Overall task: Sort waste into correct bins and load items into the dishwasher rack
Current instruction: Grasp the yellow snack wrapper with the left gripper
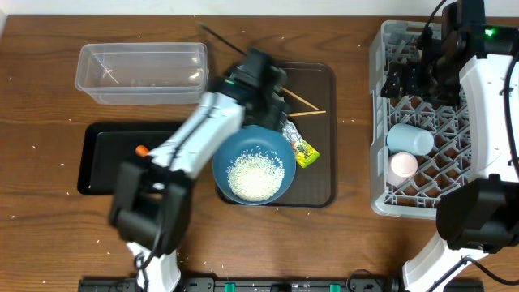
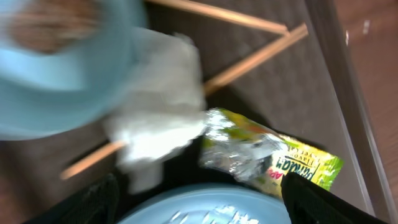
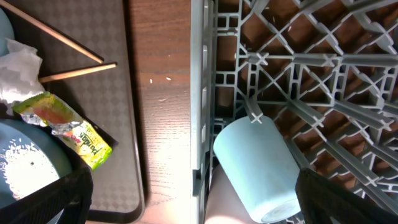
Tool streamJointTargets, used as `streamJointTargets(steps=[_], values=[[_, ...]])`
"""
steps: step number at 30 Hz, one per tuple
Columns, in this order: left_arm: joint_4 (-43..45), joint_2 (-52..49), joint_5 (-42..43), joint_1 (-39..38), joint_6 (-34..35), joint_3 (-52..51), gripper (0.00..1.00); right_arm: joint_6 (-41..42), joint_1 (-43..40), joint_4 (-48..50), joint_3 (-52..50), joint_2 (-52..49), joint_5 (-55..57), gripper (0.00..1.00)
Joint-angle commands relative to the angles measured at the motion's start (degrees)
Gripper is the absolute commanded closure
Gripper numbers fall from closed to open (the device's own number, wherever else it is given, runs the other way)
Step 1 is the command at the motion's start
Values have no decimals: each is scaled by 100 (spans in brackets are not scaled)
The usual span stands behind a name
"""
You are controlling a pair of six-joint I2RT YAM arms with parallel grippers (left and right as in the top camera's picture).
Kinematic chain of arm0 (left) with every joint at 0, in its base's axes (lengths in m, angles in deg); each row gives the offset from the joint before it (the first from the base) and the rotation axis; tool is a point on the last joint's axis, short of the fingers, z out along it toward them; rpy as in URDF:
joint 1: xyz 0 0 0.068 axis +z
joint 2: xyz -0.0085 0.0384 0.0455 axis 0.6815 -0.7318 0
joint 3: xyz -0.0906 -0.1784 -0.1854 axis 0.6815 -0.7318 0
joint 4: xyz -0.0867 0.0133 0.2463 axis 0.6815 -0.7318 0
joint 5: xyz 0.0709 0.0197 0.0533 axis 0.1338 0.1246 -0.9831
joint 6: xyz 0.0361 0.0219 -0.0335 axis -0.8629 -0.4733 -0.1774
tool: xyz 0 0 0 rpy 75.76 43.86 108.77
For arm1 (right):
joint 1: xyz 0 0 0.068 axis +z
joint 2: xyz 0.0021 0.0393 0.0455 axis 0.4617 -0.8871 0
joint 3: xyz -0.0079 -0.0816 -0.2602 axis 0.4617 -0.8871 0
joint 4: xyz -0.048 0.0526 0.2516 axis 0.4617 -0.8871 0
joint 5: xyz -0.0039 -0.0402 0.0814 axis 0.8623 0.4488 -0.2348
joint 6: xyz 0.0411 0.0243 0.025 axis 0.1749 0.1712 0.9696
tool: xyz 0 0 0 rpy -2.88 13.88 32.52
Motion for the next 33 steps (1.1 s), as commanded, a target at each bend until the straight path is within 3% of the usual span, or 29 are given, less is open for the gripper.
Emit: streamJointTargets(steps=[1, 19, 26, 33], values=[[81, -177, -306, -341, -442, 2, 14, 52, -31, -35, 101, 90, 31, 4], [535, -863, -424, -763, -634, 0, 18, 52, -31, -31, 101, 90, 31, 4], [951, -988, -431, -1141, -710, 0, 45, 52, -31, -31, 101, 90, 33, 4], [1067, -1084, -520, -1287, -702, 7, 81, 44, -31, -48, 101, 90, 33, 4]])
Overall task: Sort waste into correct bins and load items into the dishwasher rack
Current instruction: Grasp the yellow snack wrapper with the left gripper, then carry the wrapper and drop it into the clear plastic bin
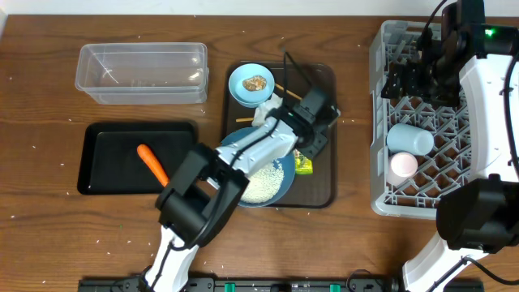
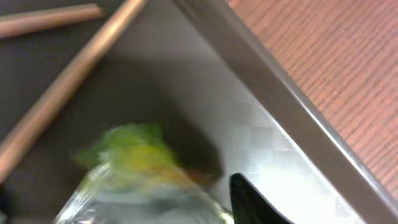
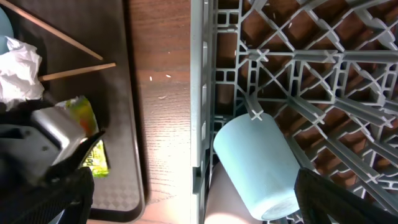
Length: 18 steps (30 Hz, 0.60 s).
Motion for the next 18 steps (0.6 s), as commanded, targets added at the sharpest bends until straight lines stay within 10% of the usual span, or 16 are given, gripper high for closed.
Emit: streamJointTargets(steps=[1, 18], values=[[-4, -26, -114, 72, -52, 13, 87, 33, -31, -7, 98, 90, 33, 4], [-219, 1738, -782, 603, 352, 479, 94, 33, -31, 22, 101, 90, 33, 4]])
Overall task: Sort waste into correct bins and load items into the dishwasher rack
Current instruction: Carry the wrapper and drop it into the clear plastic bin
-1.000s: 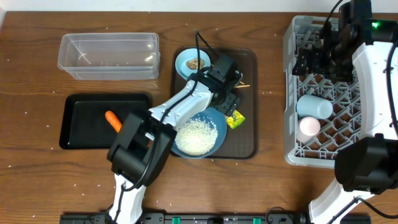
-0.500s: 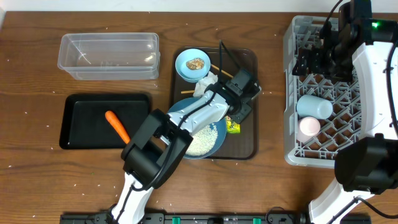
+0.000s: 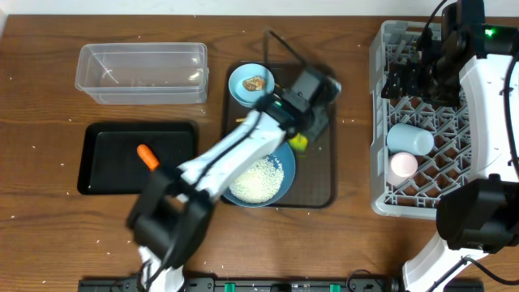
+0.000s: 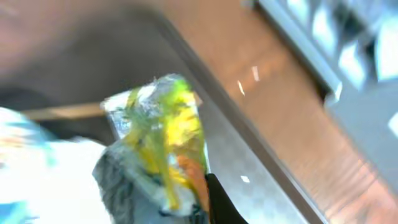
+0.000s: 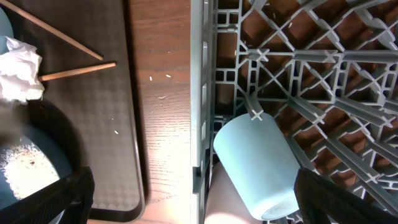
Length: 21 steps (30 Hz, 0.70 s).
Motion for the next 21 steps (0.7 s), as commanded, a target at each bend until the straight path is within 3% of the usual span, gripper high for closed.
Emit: streamJointTargets(steps=[1, 7, 13, 21], values=[[2, 507, -745, 452, 46, 157, 94, 33, -31, 35, 101, 90, 35, 4], [337, 505, -1202, 1510, 50, 157, 94, 35, -31, 61, 101, 90, 33, 4], [1408, 155, -1200, 2629, 83, 157, 94, 35, -31, 57, 98, 90, 33, 5], [1888, -470, -1200, 3464, 310, 157, 93, 35, -31, 52, 101, 90, 33, 5]])
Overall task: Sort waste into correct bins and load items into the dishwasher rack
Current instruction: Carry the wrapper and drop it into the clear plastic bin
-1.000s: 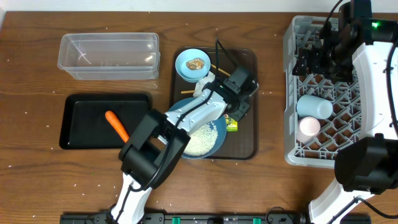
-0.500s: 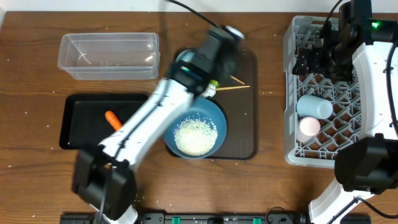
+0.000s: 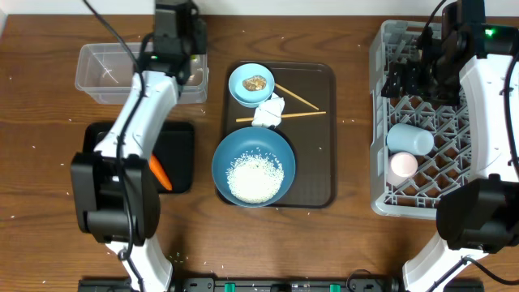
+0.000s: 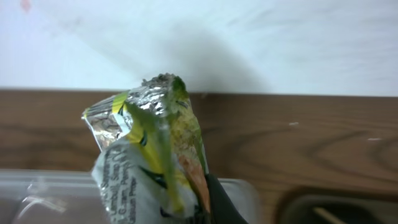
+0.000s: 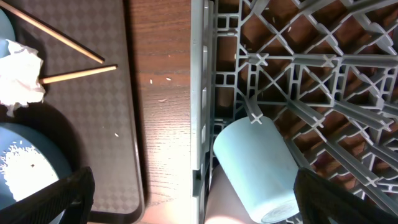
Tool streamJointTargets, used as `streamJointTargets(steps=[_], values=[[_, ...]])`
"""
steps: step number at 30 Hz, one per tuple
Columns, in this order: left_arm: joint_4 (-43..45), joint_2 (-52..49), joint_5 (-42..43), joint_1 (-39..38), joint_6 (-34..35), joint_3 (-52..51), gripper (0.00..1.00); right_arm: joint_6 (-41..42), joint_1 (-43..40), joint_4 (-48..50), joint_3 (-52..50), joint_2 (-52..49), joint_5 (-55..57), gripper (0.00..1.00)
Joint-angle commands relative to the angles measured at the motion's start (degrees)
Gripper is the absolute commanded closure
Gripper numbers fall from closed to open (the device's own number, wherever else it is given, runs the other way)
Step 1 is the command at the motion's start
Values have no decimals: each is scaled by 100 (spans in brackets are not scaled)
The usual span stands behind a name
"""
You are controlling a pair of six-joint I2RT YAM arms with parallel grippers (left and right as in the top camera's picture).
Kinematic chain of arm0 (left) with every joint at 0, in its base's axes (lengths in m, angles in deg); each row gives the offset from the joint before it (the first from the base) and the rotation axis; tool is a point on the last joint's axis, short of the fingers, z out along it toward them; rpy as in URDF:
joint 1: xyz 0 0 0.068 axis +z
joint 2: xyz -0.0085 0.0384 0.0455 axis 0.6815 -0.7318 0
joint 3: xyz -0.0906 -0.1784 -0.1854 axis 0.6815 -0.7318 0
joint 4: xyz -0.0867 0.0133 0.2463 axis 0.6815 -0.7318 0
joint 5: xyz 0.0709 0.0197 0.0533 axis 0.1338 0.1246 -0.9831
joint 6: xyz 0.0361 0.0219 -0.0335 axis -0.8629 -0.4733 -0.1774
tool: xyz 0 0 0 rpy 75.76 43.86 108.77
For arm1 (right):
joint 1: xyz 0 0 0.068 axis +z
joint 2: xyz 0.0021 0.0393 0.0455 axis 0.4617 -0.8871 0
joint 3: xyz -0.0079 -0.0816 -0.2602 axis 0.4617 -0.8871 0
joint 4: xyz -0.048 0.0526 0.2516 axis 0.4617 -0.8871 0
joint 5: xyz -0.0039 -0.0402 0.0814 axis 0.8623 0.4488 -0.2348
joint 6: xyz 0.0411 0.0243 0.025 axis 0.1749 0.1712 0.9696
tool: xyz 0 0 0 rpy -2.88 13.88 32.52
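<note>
My left gripper (image 3: 178, 36) hangs over the right end of the clear plastic bin (image 3: 122, 73), shut on a crumpled yellow-green foil wrapper (image 4: 149, 155). In the left wrist view the bin's rim (image 4: 50, 190) shows just below the wrapper. On the brown tray (image 3: 320, 174) are a large blue bowl of rice (image 3: 254, 166), a small blue bowl with food scraps (image 3: 250, 83), a crumpled napkin (image 3: 268, 111) and two chopsticks (image 3: 296, 115). My right gripper (image 5: 199, 202) is open above the grey dishwasher rack (image 3: 381, 122), with nothing between its fingers.
A light blue cup (image 3: 409, 139) and a pink cup (image 3: 403, 166) lie in the rack's left side. A black tray (image 3: 174, 150) at the left holds a carrot (image 3: 160, 173), partly under my left arm. Rice grains are scattered on the wooden table.
My left gripper, still holding the wrapper, has moved from above the brown tray's upper right to over the right end of the clear bin. The right arm has not moved.
The wrapper first lay on the brown tray beside the large bowl, with my left gripper above it. Then the gripper was down at the wrapper. Then the wrapper was held up off the tray, and now it is over the clear bin.
</note>
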Motion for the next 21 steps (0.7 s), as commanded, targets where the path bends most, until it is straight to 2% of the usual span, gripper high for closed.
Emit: streamJointTargets(steps=[1, 4, 5, 8, 11, 15, 21], values=[[-96, -313, -76, 175, 114, 11, 86, 35, -31, -11, 101, 90, 31, 5], [-398, -398, -74, 260, 114, 9, 50, 35, -31, -26, 98, 90, 31, 5], [-514, -398, -76, 262, 111, 9, 41, 35, -31, -28, 101, 90, 31, 5], [-682, -319, -74, 238, 111, 9, 28, 35, -31, -22, 98, 90, 31, 5], [-918, -116, 28, 149, 79, 11, 26, 35, -31, -24, 101, 90, 31, 5], [-1421, 286, 721, -120, -308, 11, 26, 33, -31, -20, 98, 90, 33, 5], [-2367, 468, 1047, -944, -592, 7, 26, 35, -31, 24, 98, 90, 31, 5]])
